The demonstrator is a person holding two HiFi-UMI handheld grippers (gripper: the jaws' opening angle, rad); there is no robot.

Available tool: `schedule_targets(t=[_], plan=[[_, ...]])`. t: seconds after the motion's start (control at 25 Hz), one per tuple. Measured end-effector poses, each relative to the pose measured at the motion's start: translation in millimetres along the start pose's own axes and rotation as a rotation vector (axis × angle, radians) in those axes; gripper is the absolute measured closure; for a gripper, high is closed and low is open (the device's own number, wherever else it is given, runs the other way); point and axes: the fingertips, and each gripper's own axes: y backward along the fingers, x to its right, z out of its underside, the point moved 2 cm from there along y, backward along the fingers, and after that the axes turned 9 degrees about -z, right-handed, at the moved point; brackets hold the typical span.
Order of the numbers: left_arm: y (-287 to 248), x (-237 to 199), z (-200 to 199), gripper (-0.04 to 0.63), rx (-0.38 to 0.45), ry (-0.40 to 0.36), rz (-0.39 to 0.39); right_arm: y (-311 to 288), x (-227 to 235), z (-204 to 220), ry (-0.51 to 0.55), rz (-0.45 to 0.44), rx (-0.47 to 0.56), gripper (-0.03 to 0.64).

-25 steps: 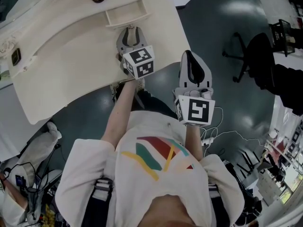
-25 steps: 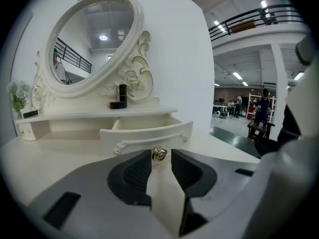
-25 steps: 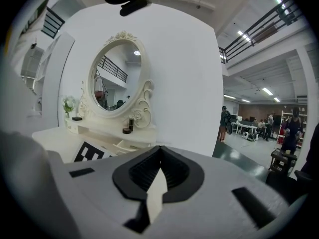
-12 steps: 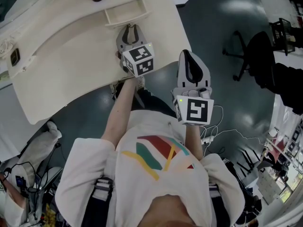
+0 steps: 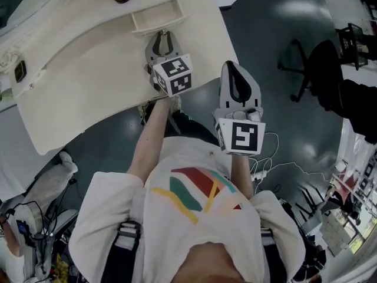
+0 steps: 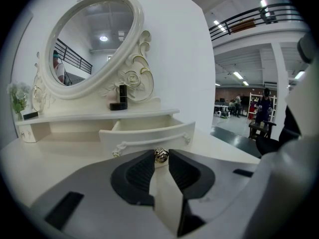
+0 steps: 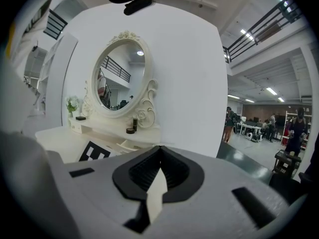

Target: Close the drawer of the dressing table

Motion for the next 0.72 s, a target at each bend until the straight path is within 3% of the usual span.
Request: schedule_targets(t=[0.72], plan=[[0, -7, -14, 0.512, 0.029, -0.005, -0.008, -4, -5, -7, 0.007, -0.010, 0.017, 0.617]])
